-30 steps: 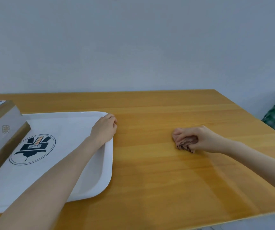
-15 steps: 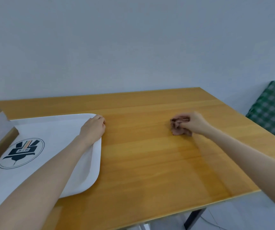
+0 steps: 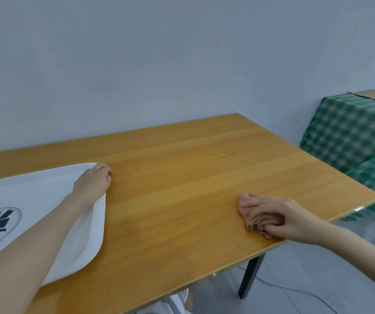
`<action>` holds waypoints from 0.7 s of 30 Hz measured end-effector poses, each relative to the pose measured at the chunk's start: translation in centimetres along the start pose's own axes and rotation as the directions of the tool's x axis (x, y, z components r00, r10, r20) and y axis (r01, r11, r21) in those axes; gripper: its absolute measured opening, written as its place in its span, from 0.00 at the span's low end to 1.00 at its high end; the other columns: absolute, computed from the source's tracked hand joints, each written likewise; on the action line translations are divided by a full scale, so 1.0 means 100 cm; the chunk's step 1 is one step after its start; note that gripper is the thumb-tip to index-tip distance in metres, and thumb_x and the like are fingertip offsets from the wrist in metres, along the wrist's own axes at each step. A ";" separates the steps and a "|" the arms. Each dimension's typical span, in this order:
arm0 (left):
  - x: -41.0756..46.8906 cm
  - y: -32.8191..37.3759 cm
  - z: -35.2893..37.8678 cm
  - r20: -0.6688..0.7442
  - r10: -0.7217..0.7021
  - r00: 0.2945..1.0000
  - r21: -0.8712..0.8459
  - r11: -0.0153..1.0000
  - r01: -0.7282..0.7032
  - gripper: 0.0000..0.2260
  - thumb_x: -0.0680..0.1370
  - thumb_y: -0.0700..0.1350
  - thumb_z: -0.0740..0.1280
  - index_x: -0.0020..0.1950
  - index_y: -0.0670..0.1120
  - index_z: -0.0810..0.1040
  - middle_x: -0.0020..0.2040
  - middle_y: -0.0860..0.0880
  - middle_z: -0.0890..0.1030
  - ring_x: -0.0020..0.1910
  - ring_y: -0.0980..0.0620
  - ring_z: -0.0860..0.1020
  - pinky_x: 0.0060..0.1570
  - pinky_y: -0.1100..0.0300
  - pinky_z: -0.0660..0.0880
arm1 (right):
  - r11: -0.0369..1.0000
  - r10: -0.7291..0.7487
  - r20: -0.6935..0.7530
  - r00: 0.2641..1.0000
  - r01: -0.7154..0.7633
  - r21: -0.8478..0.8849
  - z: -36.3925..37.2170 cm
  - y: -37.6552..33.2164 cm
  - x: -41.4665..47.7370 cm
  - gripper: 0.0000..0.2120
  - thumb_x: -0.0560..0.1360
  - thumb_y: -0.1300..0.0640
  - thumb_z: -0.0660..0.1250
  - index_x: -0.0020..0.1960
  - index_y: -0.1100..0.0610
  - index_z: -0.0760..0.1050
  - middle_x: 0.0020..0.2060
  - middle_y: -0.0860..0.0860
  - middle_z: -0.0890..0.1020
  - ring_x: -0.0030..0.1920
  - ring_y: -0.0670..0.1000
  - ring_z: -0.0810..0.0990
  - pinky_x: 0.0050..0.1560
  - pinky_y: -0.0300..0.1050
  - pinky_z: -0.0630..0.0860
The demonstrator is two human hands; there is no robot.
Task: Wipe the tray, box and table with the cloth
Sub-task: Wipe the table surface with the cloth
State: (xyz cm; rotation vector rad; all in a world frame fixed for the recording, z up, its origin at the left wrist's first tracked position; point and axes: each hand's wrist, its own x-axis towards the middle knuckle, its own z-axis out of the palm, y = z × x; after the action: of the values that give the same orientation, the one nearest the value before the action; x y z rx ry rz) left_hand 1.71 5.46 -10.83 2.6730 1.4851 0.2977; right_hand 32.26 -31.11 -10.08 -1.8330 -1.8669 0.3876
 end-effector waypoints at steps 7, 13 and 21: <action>0.003 0.000 0.002 -0.001 -0.008 1.000 0.026 1.000 0.008 0.18 0.82 0.42 0.50 0.67 0.45 0.72 0.70 0.49 0.69 0.64 0.44 0.69 0.60 0.51 0.69 | 0.952 0.267 -0.348 0.899 -0.303 -0.052 -0.008 0.013 -0.041 0.19 0.68 0.62 0.66 0.47 0.38 0.78 0.58 0.29 0.75 0.67 0.39 0.69 0.62 0.41 0.73; 0.003 0.003 0.002 0.000 -0.020 1.000 0.040 0.999 0.020 0.17 0.81 0.41 0.50 0.67 0.44 0.72 0.70 0.49 0.69 0.65 0.45 0.69 0.60 0.51 0.69 | 0.966 0.124 -0.448 0.885 -0.211 -0.151 0.043 -0.033 -0.027 0.16 0.69 0.55 0.58 0.52 0.49 0.80 0.60 0.41 0.78 0.66 0.40 0.69 0.60 0.43 0.74; 0.002 0.000 0.001 0.010 -0.016 1.000 0.053 0.998 0.016 0.18 0.82 0.42 0.49 0.67 0.44 0.72 0.70 0.49 0.69 0.63 0.44 0.70 0.60 0.51 0.69 | 0.959 0.220 -0.220 0.950 -0.252 -0.128 0.009 -0.006 -0.027 0.20 0.73 0.62 0.61 0.59 0.43 0.76 0.68 0.38 0.69 0.71 0.44 0.65 0.66 0.45 0.71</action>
State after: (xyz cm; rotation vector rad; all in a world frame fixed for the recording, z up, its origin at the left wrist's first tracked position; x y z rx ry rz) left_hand 1.79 5.64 -10.89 2.6978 1.5324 0.2467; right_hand 31.23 -33.72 -10.92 -2.1234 -1.5816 0.1301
